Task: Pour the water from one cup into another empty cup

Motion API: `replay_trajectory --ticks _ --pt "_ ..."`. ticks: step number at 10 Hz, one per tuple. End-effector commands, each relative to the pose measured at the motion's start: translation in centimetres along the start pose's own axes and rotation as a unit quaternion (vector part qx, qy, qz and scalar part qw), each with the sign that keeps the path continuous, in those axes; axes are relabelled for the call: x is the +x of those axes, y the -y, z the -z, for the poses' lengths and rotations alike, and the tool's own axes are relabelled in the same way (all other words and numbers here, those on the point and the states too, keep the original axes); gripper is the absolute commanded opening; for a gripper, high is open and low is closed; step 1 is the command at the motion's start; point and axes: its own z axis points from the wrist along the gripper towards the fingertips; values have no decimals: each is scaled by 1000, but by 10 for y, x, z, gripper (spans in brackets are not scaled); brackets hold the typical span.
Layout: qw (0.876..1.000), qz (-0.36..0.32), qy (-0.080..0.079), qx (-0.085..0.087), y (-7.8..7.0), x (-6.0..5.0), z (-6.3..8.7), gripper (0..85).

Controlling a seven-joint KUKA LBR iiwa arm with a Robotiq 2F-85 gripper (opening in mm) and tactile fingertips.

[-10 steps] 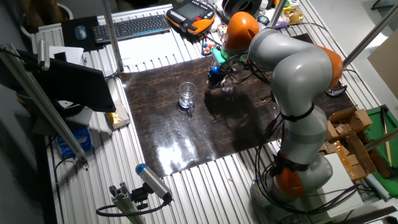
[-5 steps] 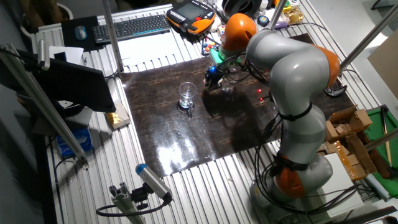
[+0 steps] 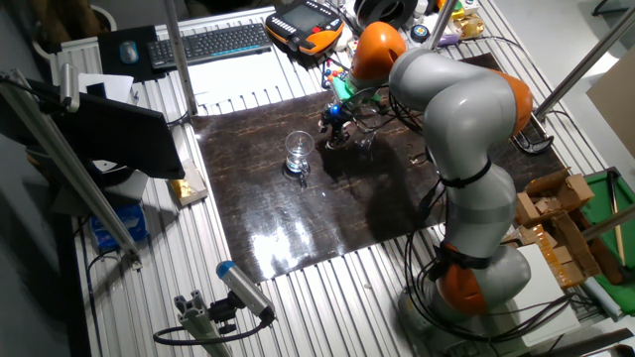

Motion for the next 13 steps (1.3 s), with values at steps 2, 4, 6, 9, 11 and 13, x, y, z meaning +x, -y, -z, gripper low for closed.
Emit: replay_trajectory --ticks 2,4,6,9,11,13 --pt "1000 6 -10 7 -1 4 -5 653" --pt "1000 20 -17 14 -1 8 -15 677" --pt "999 29 -24 27 -1 12 -19 677" --pt "998 38 -42 39 0 15 -24 693" --pt "997 42 -48 43 1 18 -29 740" --pt "997 42 -54 43 3 23 -35 757"
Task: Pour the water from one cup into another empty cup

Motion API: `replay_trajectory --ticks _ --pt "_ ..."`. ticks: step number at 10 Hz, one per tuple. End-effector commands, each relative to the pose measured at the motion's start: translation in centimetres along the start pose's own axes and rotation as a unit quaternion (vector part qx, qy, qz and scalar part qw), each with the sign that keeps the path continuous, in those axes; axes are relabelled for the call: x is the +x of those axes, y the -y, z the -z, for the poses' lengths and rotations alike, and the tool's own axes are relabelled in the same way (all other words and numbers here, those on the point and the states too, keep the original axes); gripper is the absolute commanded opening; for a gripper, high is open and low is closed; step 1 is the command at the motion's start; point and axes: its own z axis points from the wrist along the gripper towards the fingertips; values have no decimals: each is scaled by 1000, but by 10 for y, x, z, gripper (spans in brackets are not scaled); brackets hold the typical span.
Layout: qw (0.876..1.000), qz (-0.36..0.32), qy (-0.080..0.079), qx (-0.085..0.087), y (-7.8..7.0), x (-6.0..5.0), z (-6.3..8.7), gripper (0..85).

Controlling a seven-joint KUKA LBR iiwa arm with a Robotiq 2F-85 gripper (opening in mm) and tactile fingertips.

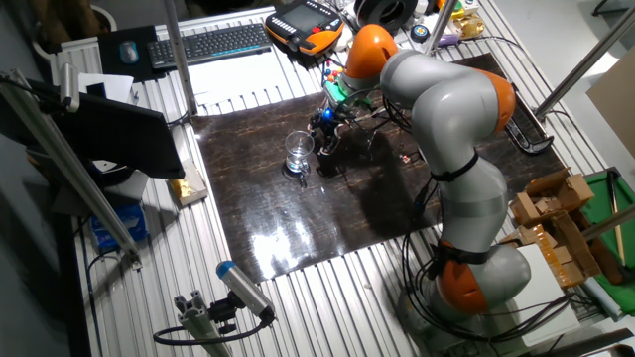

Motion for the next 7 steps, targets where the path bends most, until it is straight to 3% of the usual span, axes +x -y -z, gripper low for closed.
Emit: replay_trajectory --ticks 1,7 --pt "1000 -1 0 0 0 2 -2 757" --pt "1000 0 -8 -3 4 10 -18 797"
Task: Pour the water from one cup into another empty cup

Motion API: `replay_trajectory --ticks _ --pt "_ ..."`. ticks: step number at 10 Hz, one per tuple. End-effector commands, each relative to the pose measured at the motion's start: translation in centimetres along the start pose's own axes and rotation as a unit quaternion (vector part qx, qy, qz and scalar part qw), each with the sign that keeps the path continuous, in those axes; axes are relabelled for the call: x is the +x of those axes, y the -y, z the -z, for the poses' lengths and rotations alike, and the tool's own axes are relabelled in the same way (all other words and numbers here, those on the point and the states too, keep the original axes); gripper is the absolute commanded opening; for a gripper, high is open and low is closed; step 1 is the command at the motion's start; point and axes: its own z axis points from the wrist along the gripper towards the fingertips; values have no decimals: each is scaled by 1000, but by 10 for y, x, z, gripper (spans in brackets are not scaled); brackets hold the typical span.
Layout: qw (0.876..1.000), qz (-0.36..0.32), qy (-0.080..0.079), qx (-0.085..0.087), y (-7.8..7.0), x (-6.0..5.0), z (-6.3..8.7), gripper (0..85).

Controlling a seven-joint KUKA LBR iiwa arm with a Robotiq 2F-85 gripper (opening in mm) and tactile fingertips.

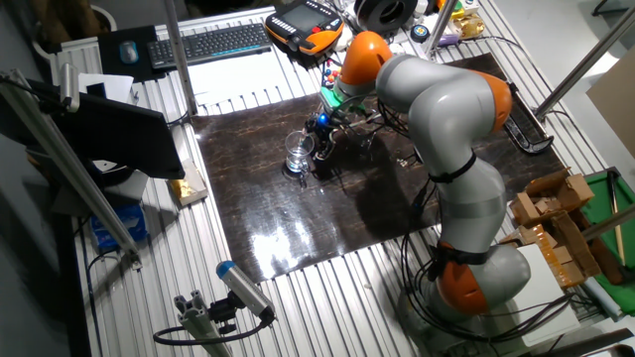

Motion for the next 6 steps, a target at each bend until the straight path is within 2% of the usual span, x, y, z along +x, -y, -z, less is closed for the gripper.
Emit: replay_trajectory --ticks 1,3,6 --pt "1000 0 -1 0 1 1 -1 803" --pt "1000 1 -5 2 1 3 -3 820" --pt "1000 -1 1 5 0 7 -6 850"
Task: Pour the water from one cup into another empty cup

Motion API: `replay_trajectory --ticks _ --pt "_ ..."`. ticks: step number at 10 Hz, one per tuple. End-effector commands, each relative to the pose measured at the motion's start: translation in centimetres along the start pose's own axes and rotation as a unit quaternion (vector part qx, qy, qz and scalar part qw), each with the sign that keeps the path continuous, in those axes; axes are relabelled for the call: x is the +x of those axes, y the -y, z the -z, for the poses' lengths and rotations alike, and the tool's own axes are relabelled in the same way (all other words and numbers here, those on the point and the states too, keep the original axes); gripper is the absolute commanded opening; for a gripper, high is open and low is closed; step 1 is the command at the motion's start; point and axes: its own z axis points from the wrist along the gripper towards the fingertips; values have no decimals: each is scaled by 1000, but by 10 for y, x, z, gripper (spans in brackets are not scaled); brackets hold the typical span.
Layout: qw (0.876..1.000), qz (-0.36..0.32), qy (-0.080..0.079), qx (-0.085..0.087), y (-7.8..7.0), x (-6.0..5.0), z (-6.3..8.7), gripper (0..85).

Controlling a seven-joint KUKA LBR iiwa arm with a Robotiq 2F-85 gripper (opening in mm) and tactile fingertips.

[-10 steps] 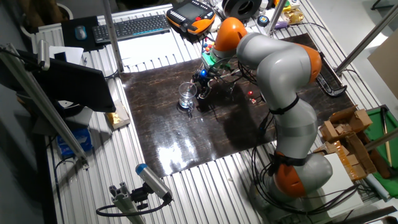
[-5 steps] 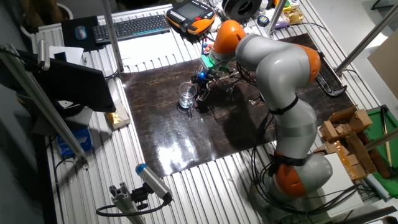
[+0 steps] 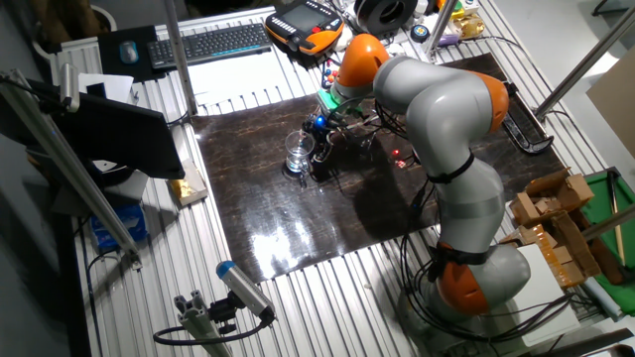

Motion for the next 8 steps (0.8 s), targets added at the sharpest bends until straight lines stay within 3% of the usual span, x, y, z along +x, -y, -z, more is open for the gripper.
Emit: replay_trajectory --ticks 1,8 --pt "1000 -1 -1 0 -1 0 -1 850" --pt "1000 -2 -26 1 -2 3 -9 850"
